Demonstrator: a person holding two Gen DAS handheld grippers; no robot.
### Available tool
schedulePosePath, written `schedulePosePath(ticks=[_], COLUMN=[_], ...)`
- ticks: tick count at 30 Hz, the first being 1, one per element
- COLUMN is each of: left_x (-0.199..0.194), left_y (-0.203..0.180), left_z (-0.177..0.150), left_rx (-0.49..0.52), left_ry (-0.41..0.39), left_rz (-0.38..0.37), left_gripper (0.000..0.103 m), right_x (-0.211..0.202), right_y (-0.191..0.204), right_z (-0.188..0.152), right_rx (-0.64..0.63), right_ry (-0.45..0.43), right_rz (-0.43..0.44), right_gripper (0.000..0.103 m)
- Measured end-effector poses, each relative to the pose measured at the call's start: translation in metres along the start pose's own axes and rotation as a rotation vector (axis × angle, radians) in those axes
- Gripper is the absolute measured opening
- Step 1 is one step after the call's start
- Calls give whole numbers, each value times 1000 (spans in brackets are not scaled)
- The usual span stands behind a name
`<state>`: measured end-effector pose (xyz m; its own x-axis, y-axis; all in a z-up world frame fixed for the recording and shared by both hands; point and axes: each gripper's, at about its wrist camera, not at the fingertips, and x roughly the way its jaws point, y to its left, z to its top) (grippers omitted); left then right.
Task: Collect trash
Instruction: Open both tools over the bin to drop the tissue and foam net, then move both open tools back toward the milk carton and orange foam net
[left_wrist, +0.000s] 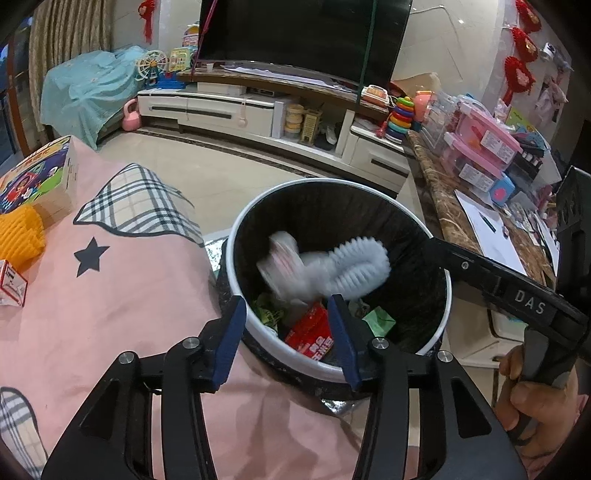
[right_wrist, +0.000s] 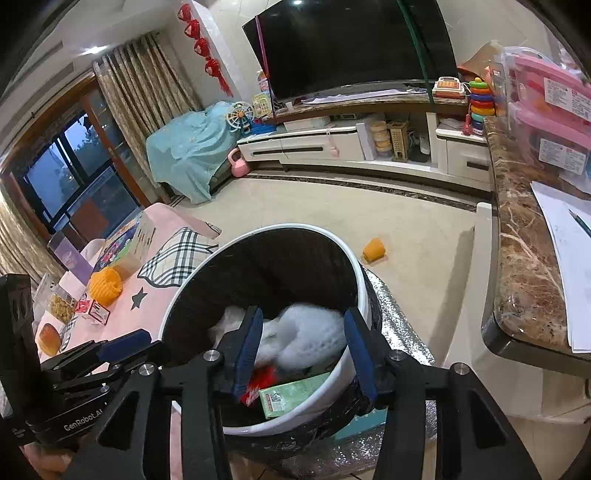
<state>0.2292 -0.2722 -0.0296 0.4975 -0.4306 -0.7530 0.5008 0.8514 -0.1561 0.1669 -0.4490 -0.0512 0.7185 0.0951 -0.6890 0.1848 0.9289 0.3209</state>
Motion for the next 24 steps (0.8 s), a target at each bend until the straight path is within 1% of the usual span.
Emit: schedulePosePath(ticks=[2,4,5,6,8,9,13,15,18,24], left_x=[-4,-8,-10,-12,-17,-20,-31,-36,-43,-61], left_y=[3,7,9,11,17,19,35,44,58,89], left_z=[-3,-7,-9,-10,-16,-18,-33,-40,-50,-72], left_rx=[-11,-21,-27,-32,-51,-59,-94,-116,-150,-225], left_ry=[-7,-14,-16,-17,-20,-23,-30,-28,-27,-40], left_rz=[-1,4,5,6,14,15,27,30,43,71], left_gripper=[50,52,53,54,56,57,59,60,61,61], right_x=[-3,-7,-9,-11,-14,-15,-18,-17,-17,-12], right_y=[0,2,3,5,9,12,25,34,47,73], right_z=[0,-1,-1,-2,-3,-3,-7,-9,-15,-28], right_rx=[6,11,12,13,12,13,12,11,1,-18], right_ry=[-7,-18,-23,-31,-41,-45,-48,-43,-39,-16], right_rz=[5,16,20,29,43,53,84,109,123,158], right_gripper=[54,55,57,63,70,73,76,83,88,91])
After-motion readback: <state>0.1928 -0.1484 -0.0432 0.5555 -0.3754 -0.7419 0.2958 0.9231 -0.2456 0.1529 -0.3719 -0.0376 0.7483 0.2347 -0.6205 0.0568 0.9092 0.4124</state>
